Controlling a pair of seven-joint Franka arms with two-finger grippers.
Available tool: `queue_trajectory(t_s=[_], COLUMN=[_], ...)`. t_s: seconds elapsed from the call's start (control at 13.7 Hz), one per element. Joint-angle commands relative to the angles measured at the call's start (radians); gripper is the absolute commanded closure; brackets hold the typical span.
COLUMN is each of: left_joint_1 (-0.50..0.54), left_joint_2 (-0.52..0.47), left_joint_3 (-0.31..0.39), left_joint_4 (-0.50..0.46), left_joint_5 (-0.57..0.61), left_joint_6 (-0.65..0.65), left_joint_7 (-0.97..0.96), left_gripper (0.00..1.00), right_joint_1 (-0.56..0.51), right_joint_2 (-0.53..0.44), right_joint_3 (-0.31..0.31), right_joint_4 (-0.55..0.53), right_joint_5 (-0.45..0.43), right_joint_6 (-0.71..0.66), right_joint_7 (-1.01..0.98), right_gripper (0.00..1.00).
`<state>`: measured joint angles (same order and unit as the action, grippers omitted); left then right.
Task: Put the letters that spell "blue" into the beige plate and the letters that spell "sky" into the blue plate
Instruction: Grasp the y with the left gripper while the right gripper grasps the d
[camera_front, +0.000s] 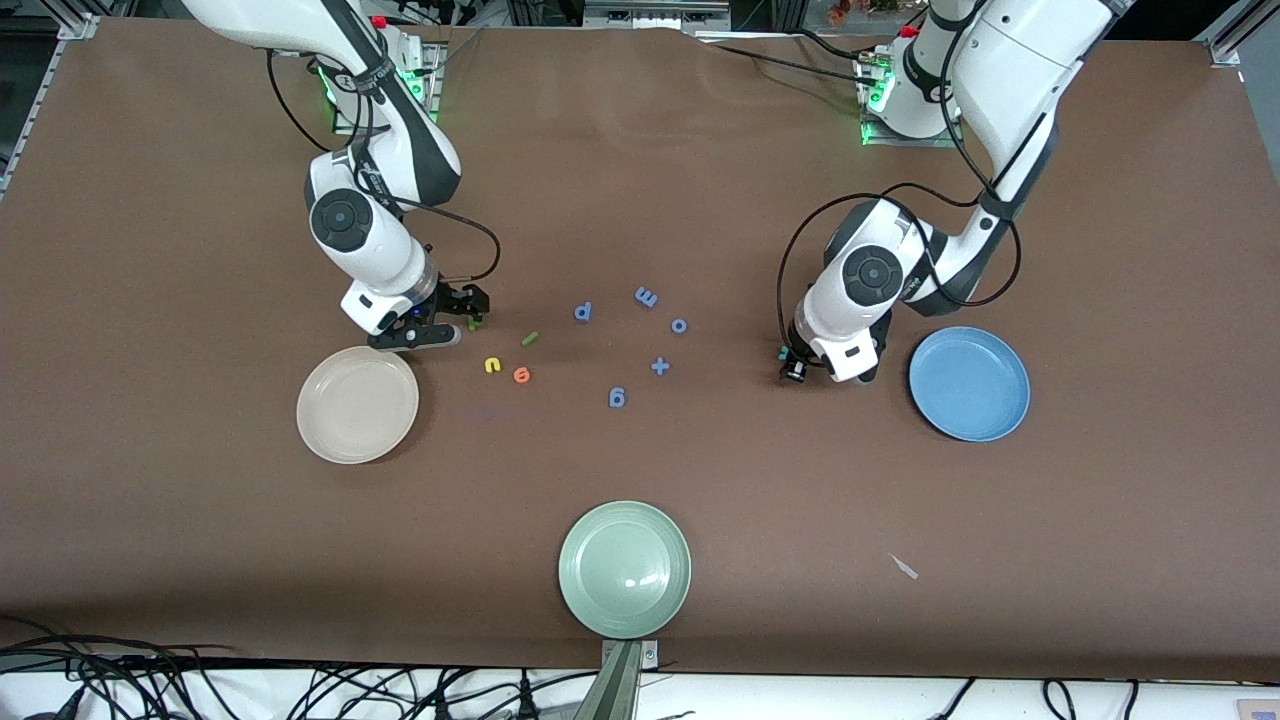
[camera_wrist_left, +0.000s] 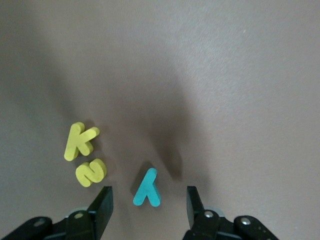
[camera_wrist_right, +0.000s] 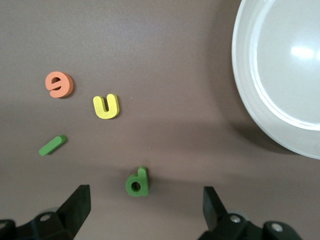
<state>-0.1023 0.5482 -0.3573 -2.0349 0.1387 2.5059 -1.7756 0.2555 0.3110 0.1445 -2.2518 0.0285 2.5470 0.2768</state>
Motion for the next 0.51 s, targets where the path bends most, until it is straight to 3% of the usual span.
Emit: queue_trajectory(t_s=[0.0,0.22,0.44], left_joint_1=[-0.017,-0.016,-0.014], left_joint_2=[0.021,0.03,0.045], left_joint_3=[0.011,0.011,0.009], left_joint_4=[0.025,0.027,0.045], left_joint_5=[0.045,0.163,0.188], left_joint_6=[-0.006,-0.004,-0.006], left_joint_7=[-0.045,-0.158,-0.183], left_gripper=[0.35,0.37,0.38], right_joint_1=[0.005,0.028,0.054], right_joint_2=[0.013,0.031,0.049], right_joint_3=[0.001,0.001,0.0], right_joint_4=[-0.017,-0.018,-0.023], right_joint_5=[-0.012,-0.012,-0.013], right_joint_6=[0.042,0.05,0.068], right_joint_7=[0.024,0.027,0.068], right_gripper=[0.01,0.01,0.02])
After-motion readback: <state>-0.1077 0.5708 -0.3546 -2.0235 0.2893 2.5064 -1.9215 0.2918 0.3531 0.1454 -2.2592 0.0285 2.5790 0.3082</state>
